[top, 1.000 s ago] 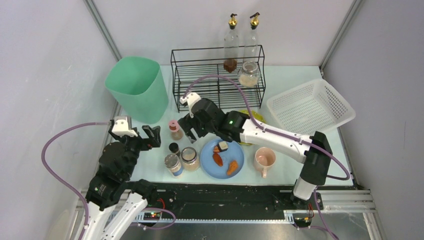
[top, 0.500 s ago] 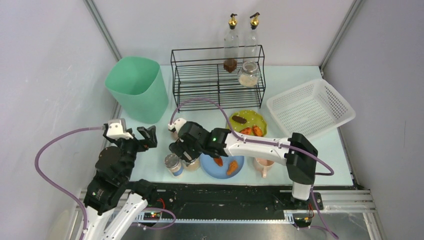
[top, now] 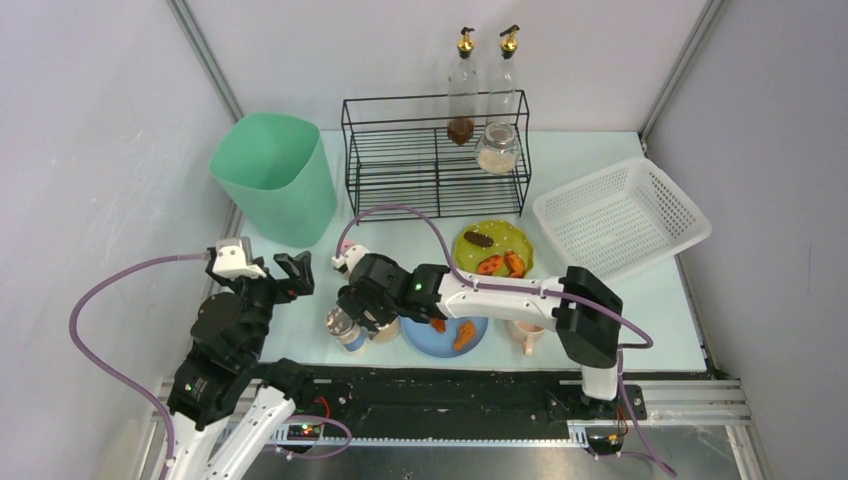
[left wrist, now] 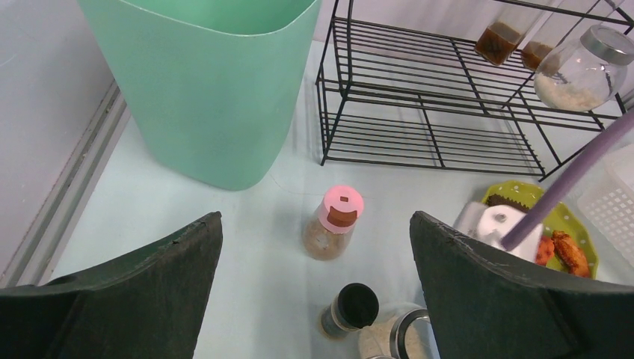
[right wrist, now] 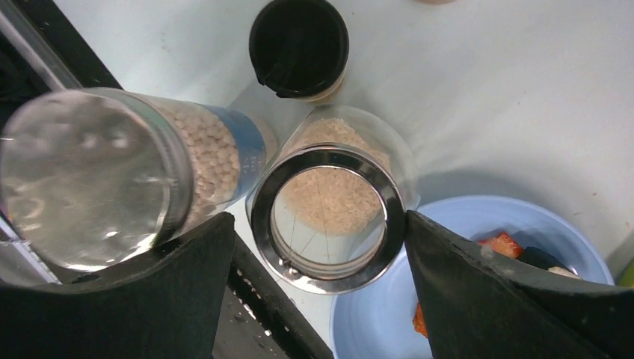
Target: Clear the kitchen counter
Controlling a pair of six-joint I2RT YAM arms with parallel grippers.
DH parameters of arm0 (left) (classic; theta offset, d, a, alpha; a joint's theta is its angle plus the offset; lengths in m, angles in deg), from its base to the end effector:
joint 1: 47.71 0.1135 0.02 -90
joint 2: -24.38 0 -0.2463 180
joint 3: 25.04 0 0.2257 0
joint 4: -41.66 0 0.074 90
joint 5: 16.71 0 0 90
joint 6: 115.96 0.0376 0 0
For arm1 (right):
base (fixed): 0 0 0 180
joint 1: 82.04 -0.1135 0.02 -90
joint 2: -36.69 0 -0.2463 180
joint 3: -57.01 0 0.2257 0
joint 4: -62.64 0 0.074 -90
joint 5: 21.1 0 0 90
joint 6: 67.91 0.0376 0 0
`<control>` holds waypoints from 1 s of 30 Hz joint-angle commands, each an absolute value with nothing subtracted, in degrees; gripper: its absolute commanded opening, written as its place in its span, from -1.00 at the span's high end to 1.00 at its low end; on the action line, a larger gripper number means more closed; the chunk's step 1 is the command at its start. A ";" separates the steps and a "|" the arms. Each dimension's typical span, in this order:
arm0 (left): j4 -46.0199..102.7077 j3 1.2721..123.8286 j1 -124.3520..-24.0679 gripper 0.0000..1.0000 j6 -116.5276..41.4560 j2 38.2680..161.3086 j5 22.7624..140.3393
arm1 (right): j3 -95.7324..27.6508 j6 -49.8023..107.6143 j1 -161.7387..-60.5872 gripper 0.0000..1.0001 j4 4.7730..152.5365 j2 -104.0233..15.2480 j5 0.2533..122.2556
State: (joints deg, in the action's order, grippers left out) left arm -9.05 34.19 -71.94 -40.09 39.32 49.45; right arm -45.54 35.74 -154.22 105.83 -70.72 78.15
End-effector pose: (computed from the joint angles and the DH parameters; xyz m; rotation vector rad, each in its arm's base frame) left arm 0.0530 -0.0072 0.3225 -0.1645 1.6675 -0.1552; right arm 0.1260 0.3722 0.2468 -1.1338 2.1790 0.4954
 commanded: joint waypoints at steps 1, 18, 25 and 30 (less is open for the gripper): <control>-7.92 33.67 -71.45 -0.97 -40.96 39.36 49.09 | -47.33 37.45 -154.82 -0.73 105.22 -73.58 79.69; -7.92 33.63 -71.53 -0.97 -40.90 39.51 49.71 | -48.56 36.25 -156.60 -0.62 105.99 -74.31 86.79; -7.92 33.70 -71.51 -0.97 -40.89 39.51 49.71 | -48.38 36.20 -157.39 -0.42 105.59 -72.90 88.85; -7.89 33.57 -71.50 -0.97 -40.90 39.42 49.69 | -47.28 36.22 -157.51 -0.04 104.26 -71.28 90.77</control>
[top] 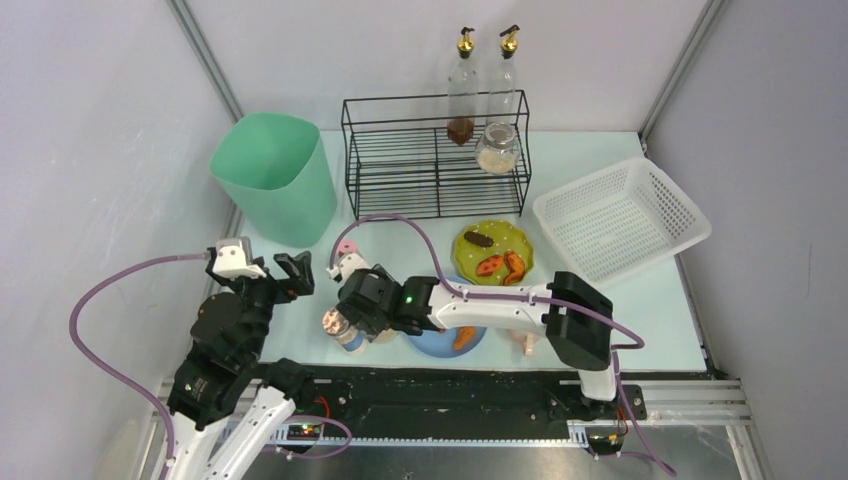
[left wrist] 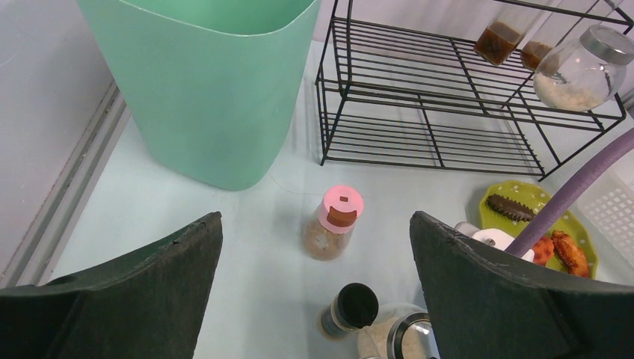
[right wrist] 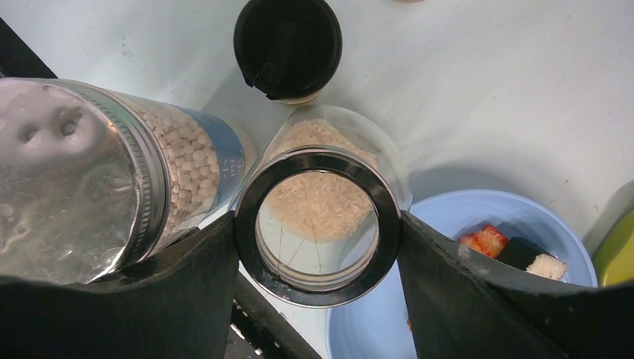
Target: Clear the kitchen counter
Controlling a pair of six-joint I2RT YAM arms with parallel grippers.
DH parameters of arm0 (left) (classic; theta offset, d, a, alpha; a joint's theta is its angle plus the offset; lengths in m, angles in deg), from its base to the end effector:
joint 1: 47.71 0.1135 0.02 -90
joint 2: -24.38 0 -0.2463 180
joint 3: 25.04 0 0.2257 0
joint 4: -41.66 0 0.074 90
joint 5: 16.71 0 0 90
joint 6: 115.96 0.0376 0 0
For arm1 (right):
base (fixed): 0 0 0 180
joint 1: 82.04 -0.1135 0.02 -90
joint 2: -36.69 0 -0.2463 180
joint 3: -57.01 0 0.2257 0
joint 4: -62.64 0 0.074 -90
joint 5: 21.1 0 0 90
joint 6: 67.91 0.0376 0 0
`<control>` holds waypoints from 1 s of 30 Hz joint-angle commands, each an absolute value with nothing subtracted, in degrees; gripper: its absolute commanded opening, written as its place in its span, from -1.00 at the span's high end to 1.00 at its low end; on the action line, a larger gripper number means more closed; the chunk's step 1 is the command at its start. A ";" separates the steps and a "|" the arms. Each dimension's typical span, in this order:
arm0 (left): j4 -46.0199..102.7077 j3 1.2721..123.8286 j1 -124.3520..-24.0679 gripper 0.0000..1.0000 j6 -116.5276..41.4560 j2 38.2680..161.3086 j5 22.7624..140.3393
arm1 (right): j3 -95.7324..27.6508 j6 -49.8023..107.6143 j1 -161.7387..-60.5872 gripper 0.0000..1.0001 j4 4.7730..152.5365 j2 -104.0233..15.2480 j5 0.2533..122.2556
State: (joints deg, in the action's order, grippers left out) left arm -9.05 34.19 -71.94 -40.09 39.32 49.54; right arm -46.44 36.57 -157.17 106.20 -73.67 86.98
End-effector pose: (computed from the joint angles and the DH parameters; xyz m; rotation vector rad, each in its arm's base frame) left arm 0.0530 -0.0073 0.3225 -0.1634 1.6677 -0.1565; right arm 0.1138 0.3832 0.2326 -1.1014 2.1567 0.3393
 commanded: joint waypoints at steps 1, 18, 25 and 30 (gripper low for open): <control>-7.89 33.59 -71.48 -0.97 -40.85 39.46 49.71 | -47.07 36.23 -157.48 0.04 104.12 -70.83 91.13; -7.92 33.57 -71.58 -0.97 -40.90 39.43 49.80 | -50.14 31.49 -152.87 0.73 103.56 -58.94 95.44; -7.94 33.57 -71.49 -0.97 -40.81 39.83 50.16 | -54.18 28.83 -145.06 0.73 103.58 -55.04 94.04; -7.87 33.65 -71.52 -0.97 -40.82 39.93 50.39 | -59.72 28.90 -135.97 0.73 104.57 -55.98 89.10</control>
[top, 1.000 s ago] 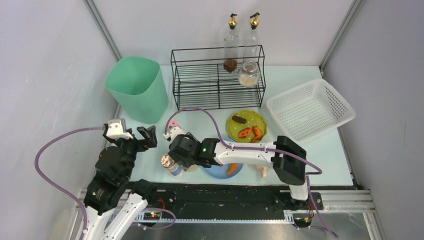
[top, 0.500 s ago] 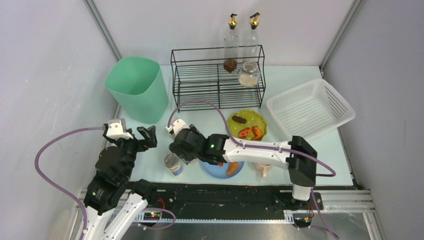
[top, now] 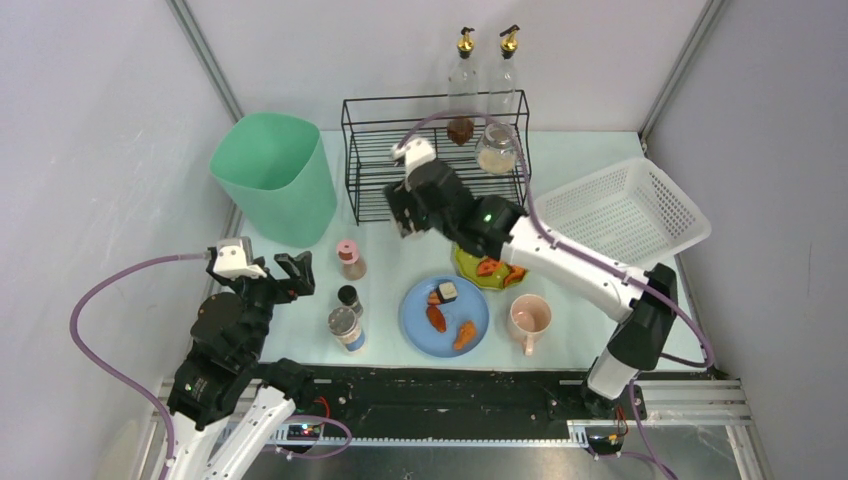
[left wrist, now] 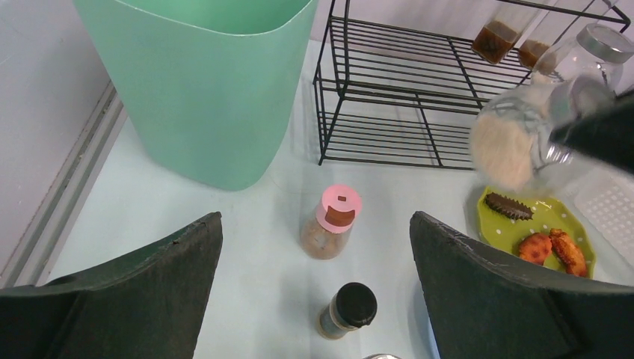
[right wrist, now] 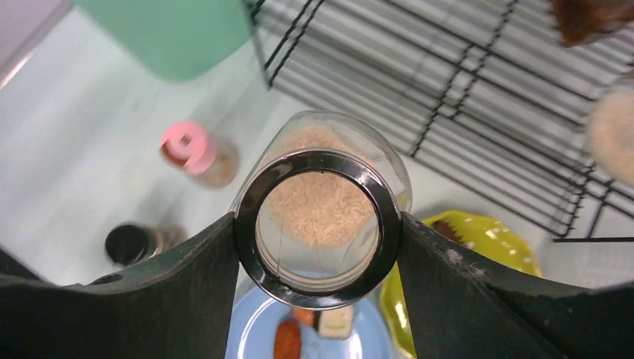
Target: Clear the kitchen counter
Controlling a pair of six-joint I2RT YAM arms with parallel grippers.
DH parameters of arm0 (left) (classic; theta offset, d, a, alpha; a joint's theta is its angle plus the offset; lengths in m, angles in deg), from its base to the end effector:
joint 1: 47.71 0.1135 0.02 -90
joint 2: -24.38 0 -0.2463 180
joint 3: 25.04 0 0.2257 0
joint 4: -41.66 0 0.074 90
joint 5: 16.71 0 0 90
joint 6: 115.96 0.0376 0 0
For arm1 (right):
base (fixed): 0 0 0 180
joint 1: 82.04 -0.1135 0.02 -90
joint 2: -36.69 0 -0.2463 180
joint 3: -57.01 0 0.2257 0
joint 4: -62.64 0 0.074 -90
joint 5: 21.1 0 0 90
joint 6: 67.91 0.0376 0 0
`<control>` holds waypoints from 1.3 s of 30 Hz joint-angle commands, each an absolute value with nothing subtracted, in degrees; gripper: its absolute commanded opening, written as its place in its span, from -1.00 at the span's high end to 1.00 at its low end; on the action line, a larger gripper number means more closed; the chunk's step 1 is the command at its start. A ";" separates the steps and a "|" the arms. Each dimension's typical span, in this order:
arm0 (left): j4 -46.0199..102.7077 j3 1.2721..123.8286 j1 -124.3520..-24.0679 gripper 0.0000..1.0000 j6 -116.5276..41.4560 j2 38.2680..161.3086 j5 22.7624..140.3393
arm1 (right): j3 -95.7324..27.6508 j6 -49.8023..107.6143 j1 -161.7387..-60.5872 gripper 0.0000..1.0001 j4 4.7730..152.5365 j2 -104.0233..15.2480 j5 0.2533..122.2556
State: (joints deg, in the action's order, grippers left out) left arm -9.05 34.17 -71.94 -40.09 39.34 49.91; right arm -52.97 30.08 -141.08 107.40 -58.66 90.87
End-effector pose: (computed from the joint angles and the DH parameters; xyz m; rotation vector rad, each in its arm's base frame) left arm 0.0531 -0.0075 0.3224 -0.1584 1.6693 -0.1616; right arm 0.1949 0.2976 0.3611 -0.6791 1.9560 0.3212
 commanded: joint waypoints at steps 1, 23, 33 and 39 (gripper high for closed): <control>-7.91 33.63 -71.48 -0.97 -40.75 39.98 50.37 | -61.69 28.79 -134.15 0.73 104.76 -56.81 88.75; -7.80 33.81 -71.45 -0.97 -40.55 40.83 53.07 | -91.30 27.94 -118.09 0.75 113.28 -80.11 84.00; -7.84 33.93 -71.45 -0.97 -40.46 41.05 53.49 | -95.69 28.29 -115.46 0.71 117.13 -84.79 82.46; -7.83 33.91 -71.50 -0.97 -40.46 41.14 53.49 | -95.77 28.23 -114.93 0.68 117.76 -86.04 82.47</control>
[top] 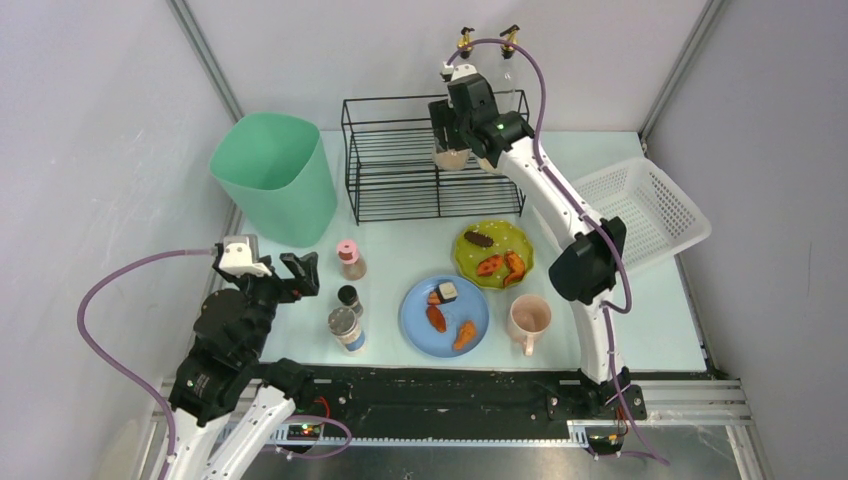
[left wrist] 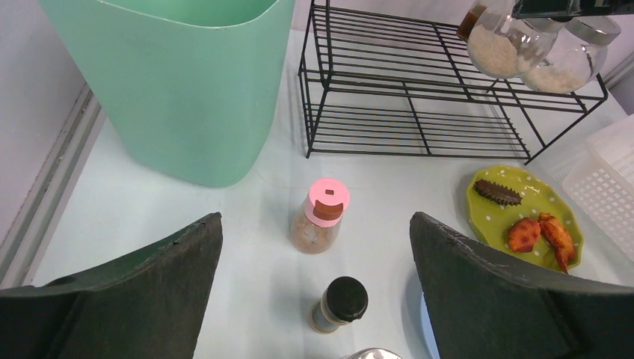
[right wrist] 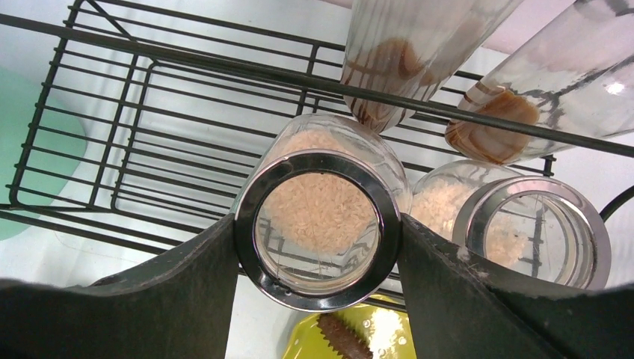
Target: Clear the kitchen counter
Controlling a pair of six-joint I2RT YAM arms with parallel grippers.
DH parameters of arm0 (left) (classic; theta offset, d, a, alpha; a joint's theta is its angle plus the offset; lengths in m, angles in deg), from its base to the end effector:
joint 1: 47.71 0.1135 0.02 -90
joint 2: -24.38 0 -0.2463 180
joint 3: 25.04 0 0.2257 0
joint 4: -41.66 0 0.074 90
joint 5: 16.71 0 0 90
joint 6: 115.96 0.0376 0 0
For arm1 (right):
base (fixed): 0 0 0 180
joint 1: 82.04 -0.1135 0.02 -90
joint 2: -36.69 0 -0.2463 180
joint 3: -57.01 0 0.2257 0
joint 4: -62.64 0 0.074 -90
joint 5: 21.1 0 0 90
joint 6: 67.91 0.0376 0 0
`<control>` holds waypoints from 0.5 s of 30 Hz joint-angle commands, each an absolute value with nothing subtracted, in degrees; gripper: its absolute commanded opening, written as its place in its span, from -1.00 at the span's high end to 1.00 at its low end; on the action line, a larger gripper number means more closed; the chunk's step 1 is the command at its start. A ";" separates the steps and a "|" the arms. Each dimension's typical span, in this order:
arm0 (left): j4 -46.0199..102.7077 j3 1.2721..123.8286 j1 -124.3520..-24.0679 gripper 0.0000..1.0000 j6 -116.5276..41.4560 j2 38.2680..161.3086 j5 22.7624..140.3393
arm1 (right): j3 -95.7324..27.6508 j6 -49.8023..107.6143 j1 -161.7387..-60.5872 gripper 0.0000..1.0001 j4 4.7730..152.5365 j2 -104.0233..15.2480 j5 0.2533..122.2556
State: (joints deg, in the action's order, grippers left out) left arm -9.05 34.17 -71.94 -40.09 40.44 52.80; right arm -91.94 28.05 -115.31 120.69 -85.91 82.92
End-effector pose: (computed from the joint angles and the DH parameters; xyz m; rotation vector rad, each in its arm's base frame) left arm 0.0567 -0.0111 0.3216 -0.1169 1.6942 -0.1964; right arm 0.3804 0.2387 0.3631 -0.3566 2.0790 0.1503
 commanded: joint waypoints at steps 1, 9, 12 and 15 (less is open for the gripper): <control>-7.81 33.90 -71.51 -0.97 -40.46 41.14 53.46 | -95.77 28.28 -114.88 0.68 117.82 -86.20 82.44; -7.81 33.96 -71.45 -0.97 -40.46 41.15 53.49 | -96.16 28.39 -114.71 0.64 118.91 -88.07 82.34; -7.82 33.97 -71.49 -0.97 -40.44 41.15 53.43 | -96.24 28.64 -114.73 0.57 119.23 -88.66 82.26; -7.80 33.91 -71.46 -0.97 -40.46 41.17 53.49 | -96.47 28.83 -114.71 0.40 119.63 -89.46 82.51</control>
